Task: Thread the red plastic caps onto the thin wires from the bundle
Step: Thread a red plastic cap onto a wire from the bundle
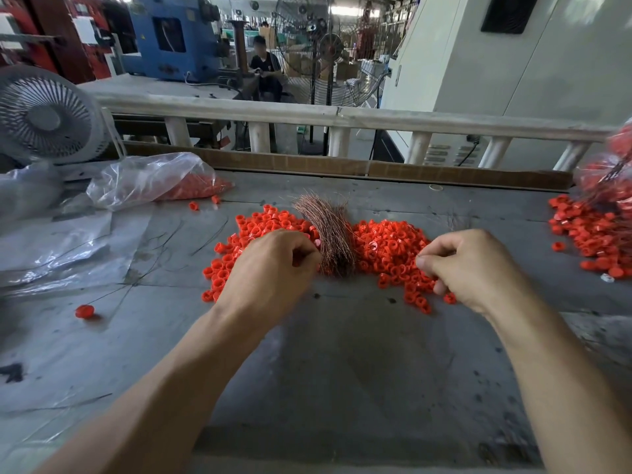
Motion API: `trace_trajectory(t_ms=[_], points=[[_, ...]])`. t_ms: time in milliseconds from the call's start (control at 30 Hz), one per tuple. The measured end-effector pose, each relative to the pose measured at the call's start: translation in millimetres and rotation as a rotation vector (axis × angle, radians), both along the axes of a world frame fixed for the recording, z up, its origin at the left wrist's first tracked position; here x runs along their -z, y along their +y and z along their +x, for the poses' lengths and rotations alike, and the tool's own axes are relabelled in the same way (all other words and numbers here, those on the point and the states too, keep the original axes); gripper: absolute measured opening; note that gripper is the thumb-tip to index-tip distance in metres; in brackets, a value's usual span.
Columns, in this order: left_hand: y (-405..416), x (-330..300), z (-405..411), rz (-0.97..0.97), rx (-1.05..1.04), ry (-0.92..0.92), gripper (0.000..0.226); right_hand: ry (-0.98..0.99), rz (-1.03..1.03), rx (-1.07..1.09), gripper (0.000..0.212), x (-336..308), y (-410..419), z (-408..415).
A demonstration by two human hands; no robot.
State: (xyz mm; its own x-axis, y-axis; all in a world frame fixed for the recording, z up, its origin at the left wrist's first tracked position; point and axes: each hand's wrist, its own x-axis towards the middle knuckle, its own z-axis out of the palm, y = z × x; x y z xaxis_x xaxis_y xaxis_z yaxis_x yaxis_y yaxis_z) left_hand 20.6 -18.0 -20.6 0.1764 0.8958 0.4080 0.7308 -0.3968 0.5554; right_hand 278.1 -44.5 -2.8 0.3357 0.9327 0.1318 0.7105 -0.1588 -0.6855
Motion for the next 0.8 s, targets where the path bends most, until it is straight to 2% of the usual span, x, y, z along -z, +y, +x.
trace_trajectory(t_ms=[100, 267, 467, 800], points=[[3.0, -0.5, -9.3, 0.022, -0.137, 0.117, 0.008, 0.084, 0.061, -0.044, 0.022, 0.3, 0.5, -12.0], [3.8, 0.0, -14.5, -0.04, -0.193, 0.251, 0.024, 0.141, 0.134, -0.115, 0.02, 1.8, -3.1, -33.2], [5.3, 0.5, -10.8, -0.04, -0.19, 0.282, 0.029, 0.178, 0.229, -0.142, 0.02, 3.1, -3.2, -45.1], [3.9, -1.7, -12.9, -0.042, -0.157, 0.295, 0.014, 0.177, 0.262, -0.22, 0.018, 8.4, -6.7, -56.0]])
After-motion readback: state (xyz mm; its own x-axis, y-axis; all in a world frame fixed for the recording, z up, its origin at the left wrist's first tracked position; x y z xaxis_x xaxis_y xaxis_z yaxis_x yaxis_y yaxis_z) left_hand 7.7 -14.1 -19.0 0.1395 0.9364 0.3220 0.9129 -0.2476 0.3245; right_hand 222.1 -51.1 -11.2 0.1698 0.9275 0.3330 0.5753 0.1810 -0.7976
